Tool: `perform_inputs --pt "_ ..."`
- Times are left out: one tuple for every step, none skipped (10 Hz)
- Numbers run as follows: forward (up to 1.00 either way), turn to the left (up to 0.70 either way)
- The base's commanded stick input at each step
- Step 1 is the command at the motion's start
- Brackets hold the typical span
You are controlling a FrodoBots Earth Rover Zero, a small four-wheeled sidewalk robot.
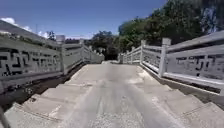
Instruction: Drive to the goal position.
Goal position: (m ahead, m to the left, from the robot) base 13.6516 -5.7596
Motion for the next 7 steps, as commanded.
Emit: perform_inputs --pt "0.45 0.0" --pt "0.45 0.0" --pt "0.45 0.0" --pt "0.45 0.0" --pt "0.45 0.0" --pt "0.45 0.0" --pt "0.45 0.0"
